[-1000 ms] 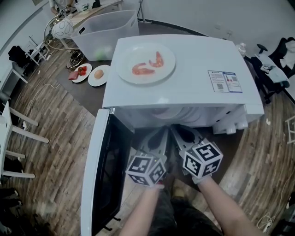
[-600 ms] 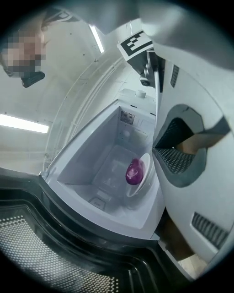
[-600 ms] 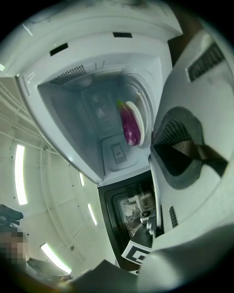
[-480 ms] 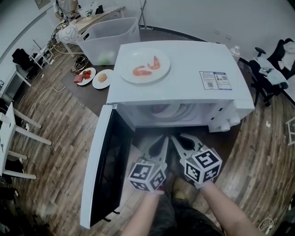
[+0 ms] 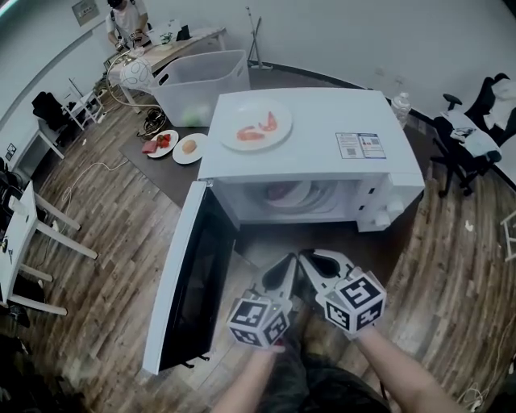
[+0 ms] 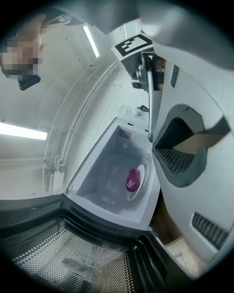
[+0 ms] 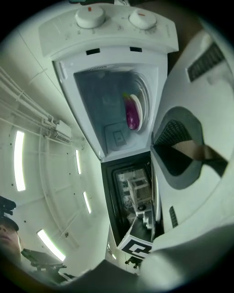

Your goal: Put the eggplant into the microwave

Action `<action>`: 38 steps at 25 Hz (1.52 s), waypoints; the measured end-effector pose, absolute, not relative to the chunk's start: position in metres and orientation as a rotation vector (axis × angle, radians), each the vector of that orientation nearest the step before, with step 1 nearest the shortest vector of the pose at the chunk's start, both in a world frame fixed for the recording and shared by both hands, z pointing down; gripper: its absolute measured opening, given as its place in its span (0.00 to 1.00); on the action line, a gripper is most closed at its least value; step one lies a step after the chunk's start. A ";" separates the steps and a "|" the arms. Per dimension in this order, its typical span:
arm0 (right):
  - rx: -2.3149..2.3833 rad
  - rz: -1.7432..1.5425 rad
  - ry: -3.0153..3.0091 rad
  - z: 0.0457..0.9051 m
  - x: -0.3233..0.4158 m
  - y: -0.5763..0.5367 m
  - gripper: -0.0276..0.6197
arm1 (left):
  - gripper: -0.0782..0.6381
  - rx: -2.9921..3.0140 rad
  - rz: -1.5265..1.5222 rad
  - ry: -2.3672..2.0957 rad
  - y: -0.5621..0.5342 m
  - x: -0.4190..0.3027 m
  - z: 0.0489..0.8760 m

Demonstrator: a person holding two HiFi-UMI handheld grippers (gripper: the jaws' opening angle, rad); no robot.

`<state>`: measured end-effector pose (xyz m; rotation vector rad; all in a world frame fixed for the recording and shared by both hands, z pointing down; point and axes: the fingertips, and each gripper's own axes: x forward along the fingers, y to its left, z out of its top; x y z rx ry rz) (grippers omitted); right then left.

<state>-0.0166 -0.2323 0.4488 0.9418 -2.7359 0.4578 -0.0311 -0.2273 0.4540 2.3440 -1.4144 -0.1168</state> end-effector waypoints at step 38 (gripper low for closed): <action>0.968 0.253 -2.859 0.350 0.019 -0.123 0.05 | 0.11 2.393 -0.167 -1.506 -0.131 -0.012 0.360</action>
